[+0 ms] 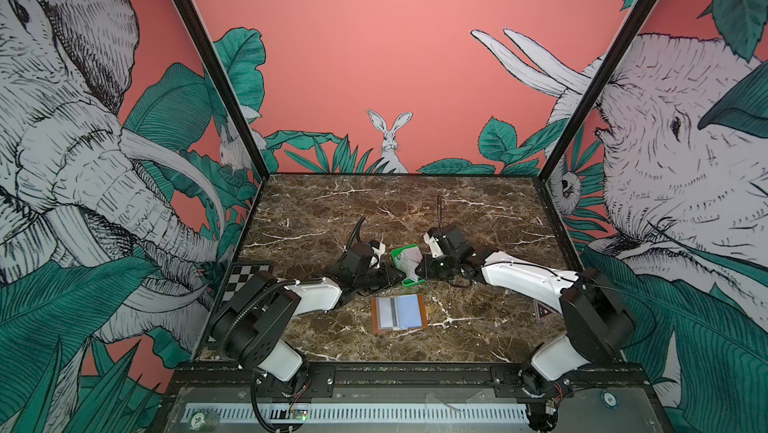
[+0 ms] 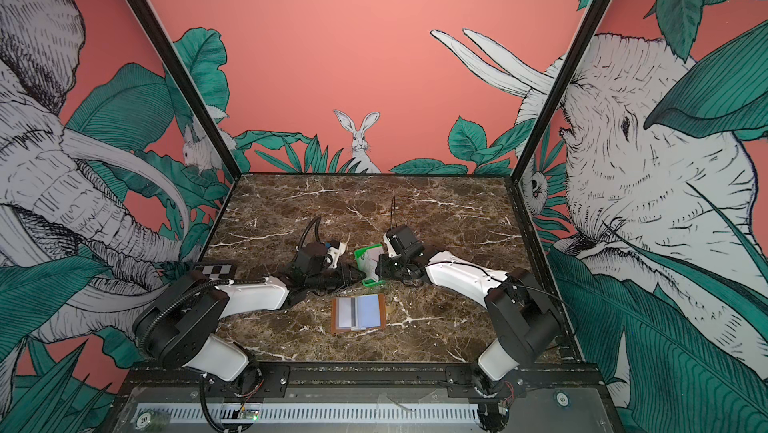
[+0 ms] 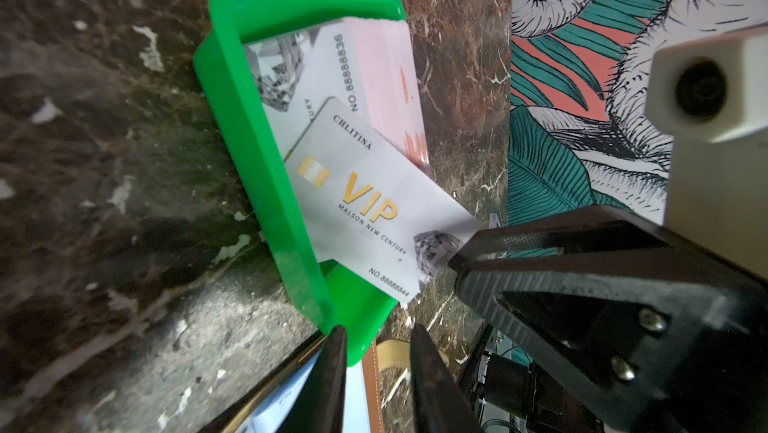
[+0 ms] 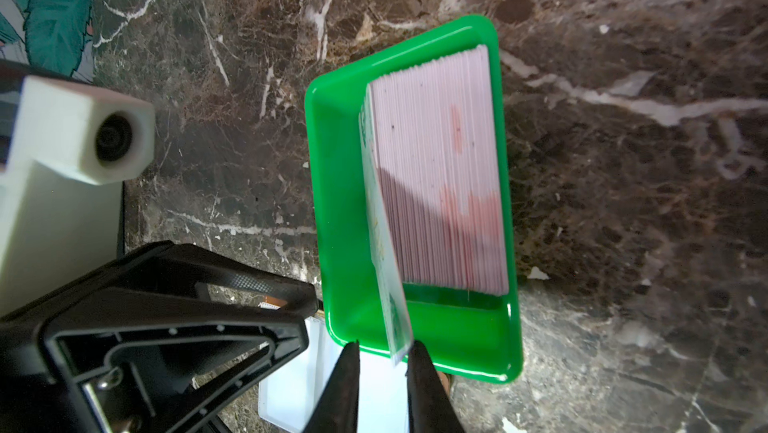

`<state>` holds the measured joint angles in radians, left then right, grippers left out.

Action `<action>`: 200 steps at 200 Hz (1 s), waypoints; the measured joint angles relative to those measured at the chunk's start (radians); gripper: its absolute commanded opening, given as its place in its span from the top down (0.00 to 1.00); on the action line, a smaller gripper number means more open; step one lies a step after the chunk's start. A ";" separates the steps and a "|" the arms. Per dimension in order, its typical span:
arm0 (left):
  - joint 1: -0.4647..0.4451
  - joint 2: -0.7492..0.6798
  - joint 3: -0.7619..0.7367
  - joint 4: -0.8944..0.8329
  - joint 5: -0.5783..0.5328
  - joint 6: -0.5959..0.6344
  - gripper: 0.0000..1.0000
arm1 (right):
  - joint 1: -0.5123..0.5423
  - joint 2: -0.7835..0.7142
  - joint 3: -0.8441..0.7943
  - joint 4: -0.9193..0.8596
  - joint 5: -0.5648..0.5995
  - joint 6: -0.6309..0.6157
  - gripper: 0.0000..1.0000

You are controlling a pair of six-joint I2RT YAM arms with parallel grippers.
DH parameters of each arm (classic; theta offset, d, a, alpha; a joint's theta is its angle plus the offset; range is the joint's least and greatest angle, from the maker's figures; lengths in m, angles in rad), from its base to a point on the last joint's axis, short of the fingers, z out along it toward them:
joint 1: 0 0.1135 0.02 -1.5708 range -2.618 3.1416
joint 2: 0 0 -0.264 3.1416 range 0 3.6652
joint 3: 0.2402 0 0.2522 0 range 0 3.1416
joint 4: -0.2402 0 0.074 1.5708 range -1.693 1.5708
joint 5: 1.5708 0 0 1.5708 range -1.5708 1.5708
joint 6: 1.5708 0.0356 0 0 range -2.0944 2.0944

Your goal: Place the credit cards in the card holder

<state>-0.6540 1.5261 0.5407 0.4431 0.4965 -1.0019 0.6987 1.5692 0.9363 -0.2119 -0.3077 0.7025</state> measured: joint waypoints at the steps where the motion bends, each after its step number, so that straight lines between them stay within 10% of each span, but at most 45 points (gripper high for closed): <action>1: 0.000 0.000 0.000 0.000 0.000 0.000 0.72 | 0.000 0.001 0.000 0.000 0.000 0.000 0.76; 66: 0.000 -0.003 -0.006 0.021 0.000 -0.008 0.72 | 0.001 0.055 0.034 0.000 0.004 -0.004 0.76; 135: -0.002 -0.005 -0.120 0.232 0.009 -0.093 0.73 | 0.002 0.072 0.044 0.019 0.013 -0.005 0.99; 200: -0.015 -0.040 -0.191 0.433 -0.025 -0.169 0.70 | 0.004 -0.183 -0.060 0.043 0.044 0.032 1.00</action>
<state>-0.6689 1.4860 0.3496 0.8757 0.4713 -1.1709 0.7025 1.3861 0.8764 -0.1684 -0.2634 0.7341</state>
